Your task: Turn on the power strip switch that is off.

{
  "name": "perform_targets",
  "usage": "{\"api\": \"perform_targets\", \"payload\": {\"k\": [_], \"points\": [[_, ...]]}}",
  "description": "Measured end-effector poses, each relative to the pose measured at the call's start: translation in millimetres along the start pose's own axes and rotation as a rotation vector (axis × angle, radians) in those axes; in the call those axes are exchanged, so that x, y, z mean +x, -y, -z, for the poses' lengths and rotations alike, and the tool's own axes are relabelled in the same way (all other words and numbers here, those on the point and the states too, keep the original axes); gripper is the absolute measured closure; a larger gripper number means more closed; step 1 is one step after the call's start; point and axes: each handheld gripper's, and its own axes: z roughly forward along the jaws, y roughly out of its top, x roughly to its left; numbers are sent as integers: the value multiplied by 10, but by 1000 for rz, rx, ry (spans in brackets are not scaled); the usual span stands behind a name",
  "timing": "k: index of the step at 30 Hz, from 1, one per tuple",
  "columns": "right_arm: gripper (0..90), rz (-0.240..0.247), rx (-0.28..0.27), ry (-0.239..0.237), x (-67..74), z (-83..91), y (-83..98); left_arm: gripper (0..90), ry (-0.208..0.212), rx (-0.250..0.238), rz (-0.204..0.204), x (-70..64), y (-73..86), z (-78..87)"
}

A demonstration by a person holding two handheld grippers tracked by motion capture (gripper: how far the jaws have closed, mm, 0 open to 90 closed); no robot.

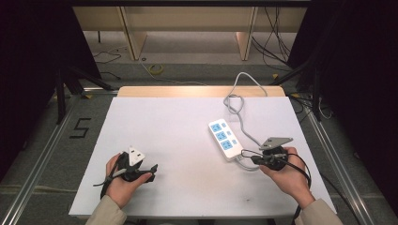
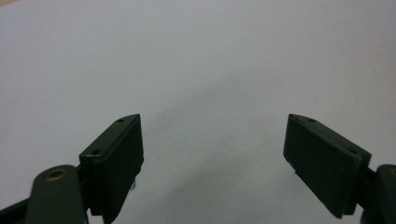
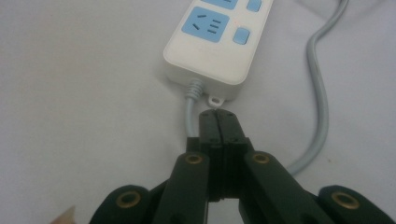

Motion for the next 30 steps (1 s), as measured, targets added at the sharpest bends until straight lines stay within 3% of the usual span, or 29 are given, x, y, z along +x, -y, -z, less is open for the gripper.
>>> {"api": "perform_targets", "payload": {"k": [11,17,30], "points": [[900,-57,61,-7,-104,-102,-211,199,5,1,-6,-24,-11,-5],[900,-48,59,-13,-123,-96,-295,200,10,-4,-5,-29,-11,-6],[900,-62,133,1,-149,-175,-433,203,14,-13,-12,-43,-20,-9]]}}
